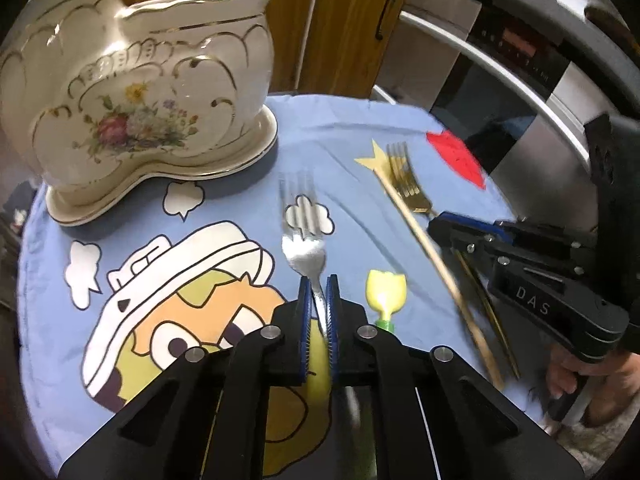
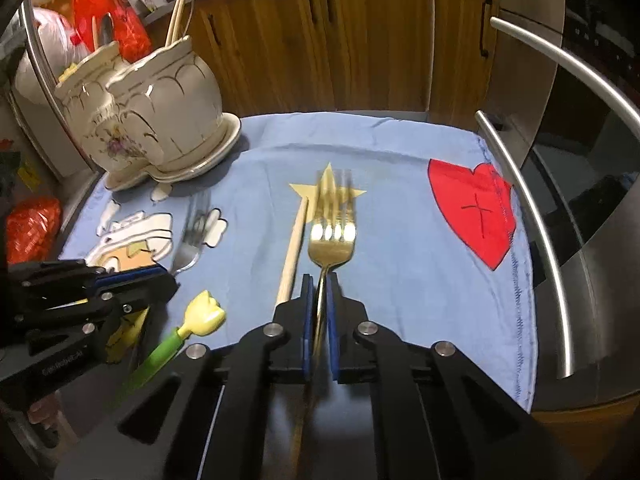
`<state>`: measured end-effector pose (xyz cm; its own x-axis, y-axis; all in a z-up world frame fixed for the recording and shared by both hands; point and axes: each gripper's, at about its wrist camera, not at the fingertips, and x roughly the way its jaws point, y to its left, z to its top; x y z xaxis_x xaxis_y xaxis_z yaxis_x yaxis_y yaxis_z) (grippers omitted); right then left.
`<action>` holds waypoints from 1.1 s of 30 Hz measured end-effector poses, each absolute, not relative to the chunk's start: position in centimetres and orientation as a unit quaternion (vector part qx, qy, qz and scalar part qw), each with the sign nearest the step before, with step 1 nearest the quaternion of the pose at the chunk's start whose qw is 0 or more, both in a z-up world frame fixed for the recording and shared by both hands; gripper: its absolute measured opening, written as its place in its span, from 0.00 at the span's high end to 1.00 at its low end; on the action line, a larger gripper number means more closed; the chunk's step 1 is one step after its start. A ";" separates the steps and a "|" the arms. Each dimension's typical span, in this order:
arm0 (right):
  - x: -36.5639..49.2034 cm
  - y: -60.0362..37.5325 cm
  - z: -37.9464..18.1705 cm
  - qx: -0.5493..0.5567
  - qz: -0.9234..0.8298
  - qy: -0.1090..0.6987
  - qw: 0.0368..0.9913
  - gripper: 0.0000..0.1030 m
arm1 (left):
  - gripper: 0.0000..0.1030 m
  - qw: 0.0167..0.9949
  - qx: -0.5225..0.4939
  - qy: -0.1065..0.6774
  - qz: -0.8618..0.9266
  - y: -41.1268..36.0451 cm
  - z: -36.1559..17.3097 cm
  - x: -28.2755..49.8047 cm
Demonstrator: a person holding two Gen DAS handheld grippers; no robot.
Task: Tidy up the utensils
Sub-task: 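Grasp the silver fork with the left tool while the right tool grasps the gold spoon, then lift the silver fork and gold spoon and carry them over the holder cups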
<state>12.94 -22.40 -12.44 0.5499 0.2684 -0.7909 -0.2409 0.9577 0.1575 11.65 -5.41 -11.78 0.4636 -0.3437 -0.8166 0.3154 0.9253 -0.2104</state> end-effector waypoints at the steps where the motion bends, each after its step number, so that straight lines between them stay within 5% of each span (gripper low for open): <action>1: 12.8 -22.4 -12.4 0.016 0.145 0.449 0.882 0.95 | 0.95 0.856 -0.021 0.479 -0.194 -5.1 -11.8 11.6; 33: 10.5 -19.6 -1.9 0.012 0.186 0.285 0.940 0.95 | 0.95 0.930 -0.033 0.286 -0.227 0.3 0.6 6.9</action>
<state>10.53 -19.56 -1.87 0.7689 0.3562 -0.5310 -0.3421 0.9308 0.1289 6.90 0.35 0.57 0.7337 -0.4415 -0.5165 0.4038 0.8947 -0.1912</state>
